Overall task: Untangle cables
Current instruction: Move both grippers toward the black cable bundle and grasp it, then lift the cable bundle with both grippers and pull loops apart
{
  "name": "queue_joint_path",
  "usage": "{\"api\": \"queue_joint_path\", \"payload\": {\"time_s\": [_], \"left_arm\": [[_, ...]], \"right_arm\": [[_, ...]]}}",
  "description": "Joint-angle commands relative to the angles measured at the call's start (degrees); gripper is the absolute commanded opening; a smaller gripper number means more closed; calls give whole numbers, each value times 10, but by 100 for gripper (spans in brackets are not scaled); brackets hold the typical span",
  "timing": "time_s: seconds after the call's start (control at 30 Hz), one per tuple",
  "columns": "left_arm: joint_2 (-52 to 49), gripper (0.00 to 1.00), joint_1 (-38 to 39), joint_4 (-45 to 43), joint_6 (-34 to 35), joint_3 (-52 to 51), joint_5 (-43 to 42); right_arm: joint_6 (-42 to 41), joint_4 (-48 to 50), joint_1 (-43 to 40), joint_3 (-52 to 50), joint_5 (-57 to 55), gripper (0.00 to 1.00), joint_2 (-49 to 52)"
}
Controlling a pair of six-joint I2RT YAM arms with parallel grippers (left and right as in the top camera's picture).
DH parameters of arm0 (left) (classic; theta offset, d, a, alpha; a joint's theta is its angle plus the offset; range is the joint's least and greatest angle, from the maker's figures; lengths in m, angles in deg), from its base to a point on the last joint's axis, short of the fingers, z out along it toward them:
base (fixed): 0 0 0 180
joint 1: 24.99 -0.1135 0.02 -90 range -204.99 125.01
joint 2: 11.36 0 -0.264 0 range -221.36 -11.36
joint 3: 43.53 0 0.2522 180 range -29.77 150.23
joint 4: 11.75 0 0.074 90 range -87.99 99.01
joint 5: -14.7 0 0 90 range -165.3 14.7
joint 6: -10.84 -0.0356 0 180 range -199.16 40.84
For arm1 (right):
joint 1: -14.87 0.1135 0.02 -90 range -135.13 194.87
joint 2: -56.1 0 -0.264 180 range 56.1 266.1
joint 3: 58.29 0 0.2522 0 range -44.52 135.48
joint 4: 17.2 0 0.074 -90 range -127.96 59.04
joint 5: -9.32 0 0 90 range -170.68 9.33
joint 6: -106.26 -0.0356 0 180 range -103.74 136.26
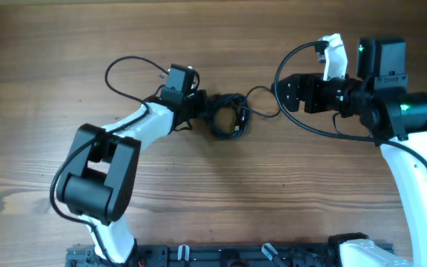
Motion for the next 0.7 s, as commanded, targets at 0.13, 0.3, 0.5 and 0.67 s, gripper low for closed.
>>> {"api": "queue_joint_path", "payload": {"time_s": [0.13,0.3,0.5,0.67], "left_arm": [[-25,22,38,-1,-28,8,67],[-4,4,24,16,-24,8,53],[177,4,-44,78,-24,8,-71],[270,4,-75,116,-22,8,-146]], "right_arm": [[-6,8,-2,5,-7,89,4],[-8,12,-2,5,-7,88,8],[-34,49,3,5,37,81,14],[-119,103,57,5,30,73,21]]}}
